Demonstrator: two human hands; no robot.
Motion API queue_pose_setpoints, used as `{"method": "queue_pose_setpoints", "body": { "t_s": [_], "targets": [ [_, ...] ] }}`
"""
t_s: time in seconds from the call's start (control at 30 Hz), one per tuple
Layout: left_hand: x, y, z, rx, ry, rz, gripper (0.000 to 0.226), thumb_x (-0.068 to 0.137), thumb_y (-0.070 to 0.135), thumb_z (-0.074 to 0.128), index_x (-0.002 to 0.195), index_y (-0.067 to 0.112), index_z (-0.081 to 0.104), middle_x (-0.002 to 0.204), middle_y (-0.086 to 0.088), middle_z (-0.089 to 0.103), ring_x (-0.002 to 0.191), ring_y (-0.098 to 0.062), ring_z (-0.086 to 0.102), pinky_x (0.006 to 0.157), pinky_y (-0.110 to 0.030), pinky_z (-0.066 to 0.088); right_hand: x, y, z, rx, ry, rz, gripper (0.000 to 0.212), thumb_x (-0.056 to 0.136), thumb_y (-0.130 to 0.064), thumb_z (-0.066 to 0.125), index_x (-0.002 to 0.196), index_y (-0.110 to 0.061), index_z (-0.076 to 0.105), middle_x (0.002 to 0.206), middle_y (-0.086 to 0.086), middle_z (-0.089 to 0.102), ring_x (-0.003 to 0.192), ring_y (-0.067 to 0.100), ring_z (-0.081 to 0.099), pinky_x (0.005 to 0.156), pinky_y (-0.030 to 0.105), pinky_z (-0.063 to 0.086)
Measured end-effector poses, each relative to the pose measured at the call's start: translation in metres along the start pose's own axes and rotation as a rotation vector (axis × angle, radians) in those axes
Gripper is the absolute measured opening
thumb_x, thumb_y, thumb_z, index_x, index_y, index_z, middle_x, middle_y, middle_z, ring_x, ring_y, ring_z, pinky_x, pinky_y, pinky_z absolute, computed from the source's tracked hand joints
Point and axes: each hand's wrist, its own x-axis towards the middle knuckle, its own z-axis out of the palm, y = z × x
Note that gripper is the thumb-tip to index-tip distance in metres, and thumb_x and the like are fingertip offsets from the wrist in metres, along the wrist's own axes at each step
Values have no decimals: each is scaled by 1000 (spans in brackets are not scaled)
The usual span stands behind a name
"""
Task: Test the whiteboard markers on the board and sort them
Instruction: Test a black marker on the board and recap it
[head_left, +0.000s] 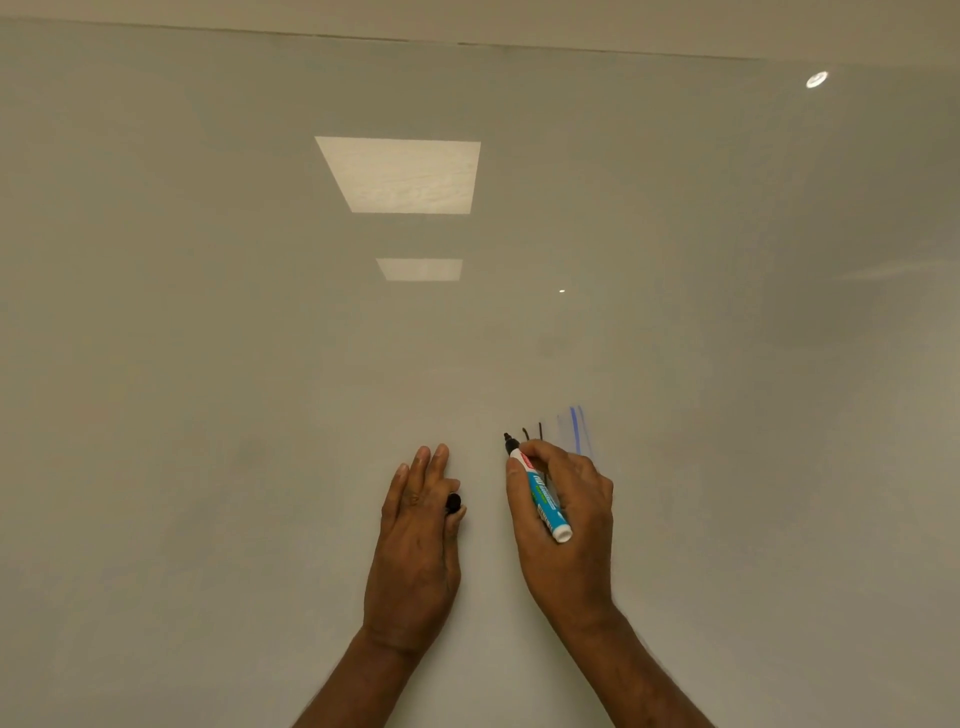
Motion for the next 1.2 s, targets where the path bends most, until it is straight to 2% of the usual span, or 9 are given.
{"method": "queue_pose_setpoints", "body": {
  "t_s": [0.17, 0.33, 0.5, 0.6, 0.73, 0.8, 0.97, 1.07, 1.2],
  "targets": [
    [-1, 0, 0, 19, 7, -69, 51, 106, 30, 39, 150, 5, 45, 162, -5, 35, 155, -19, 23, 126, -27, 15, -7, 1, -4, -15, -15, 38, 74, 89, -72, 37, 116, -8, 63, 102, -7, 55, 79, 17, 57, 74, 20, 43],
    [3, 4, -5, -34, 99, -34, 38, 103, 28, 46, 133, 7, 59, 157, -9, 42, 155, -16, 22, 127, -29, 15, -38, 12, -20, 63, -70, 202, 78, 74, -90, 37, 113, -24, 51, 102, -3, 55, 87, 27, 59, 81, 46, 53],
    [3, 5, -6, -18, 132, -2, 36, 101, 27, 50, 133, 12, 56, 156, -9, 42, 155, -16, 22, 127, -31, 15, -61, 16, -40, -3, -145, 183, 33, 83, -77, 48, 111, -63, 57, 110, -1, 62, 84, 18, 65, 87, 54, 54],
    [3, 6, -6, -14, 136, -9, 36, 101, 27, 50, 129, 7, 62, 155, -11, 45, 155, -17, 23, 127, -32, 16, -58, 3, -50, -74, -190, 64, 16, 93, -39, 63, 108, -40, 64, 105, -21, 59, 98, 9, 60, 86, 41, 54],
    [4, 6, -6, -6, 140, -1, 34, 101, 27, 51, 125, 7, 64, 155, -12, 45, 155, -20, 25, 127, -35, 17, -38, -6, -36, 4, -76, 160, 48, 86, -75, 44, 120, -42, 55, 102, -15, 58, 86, 20, 62, 79, 40, 57],
    [4, 5, -6, -3, 138, 2, 31, 101, 28, 50, 126, 12, 60, 155, -13, 44, 155, -20, 24, 127, -36, 18, -26, -10, -28, -16, -60, 128, 53, 87, -73, 43, 115, -30, 57, 101, -13, 57, 85, 16, 59, 76, 33, 56],
    [6, 7, -8, 4, 144, 14, 27, 101, 25, 49, 127, 17, 54, 156, -13, 43, 155, -19, 23, 126, -38, 19, -2, -21, -13, -59, -87, 34, 51, 91, -67, 42, 119, -28, 60, 102, -14, 57, 91, 18, 59, 80, 15, 41],
    [5, 8, -8, 6, 149, 10, 33, 101, 25, 49, 133, 16, 50, 157, -12, 41, 155, -18, 22, 126, -37, 18, -5, -13, -7, -70, -95, 32, 68, 93, -67, 40, 117, -9, 64, 100, 7, 68, 92, 21, 60, 83, 24, 46],
    [5, 6, -7, 14, 142, -3, 33, 102, 27, 48, 133, 16, 53, 158, -10, 40, 156, -18, 21, 127, -37, 17, -24, -4, -14, 22, -178, 141, 71, 86, -78, 38, 114, -14, 51, 97, 23, 68, 86, 28, 60, 79, 45, 49]
  ]
}}
